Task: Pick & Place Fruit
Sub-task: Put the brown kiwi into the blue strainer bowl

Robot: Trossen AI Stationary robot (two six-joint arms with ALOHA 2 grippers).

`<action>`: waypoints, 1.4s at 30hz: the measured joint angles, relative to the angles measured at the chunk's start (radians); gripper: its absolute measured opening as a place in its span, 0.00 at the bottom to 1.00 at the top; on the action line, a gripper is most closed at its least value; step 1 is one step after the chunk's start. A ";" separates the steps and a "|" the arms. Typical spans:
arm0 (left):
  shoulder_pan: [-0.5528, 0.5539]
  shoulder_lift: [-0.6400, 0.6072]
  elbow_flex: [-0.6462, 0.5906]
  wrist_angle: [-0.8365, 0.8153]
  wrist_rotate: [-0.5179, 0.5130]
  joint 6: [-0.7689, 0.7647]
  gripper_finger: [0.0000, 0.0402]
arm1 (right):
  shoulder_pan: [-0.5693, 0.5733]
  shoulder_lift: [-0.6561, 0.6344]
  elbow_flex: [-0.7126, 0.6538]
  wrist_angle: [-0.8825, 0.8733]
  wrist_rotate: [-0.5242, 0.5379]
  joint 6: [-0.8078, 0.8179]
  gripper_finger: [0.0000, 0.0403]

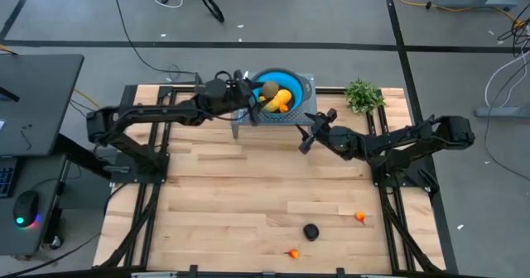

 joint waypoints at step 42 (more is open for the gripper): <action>-0.005 0.051 0.000 0.071 -0.131 -0.089 0.63 | -0.025 0.000 0.000 0.213 -0.275 -0.056 0.62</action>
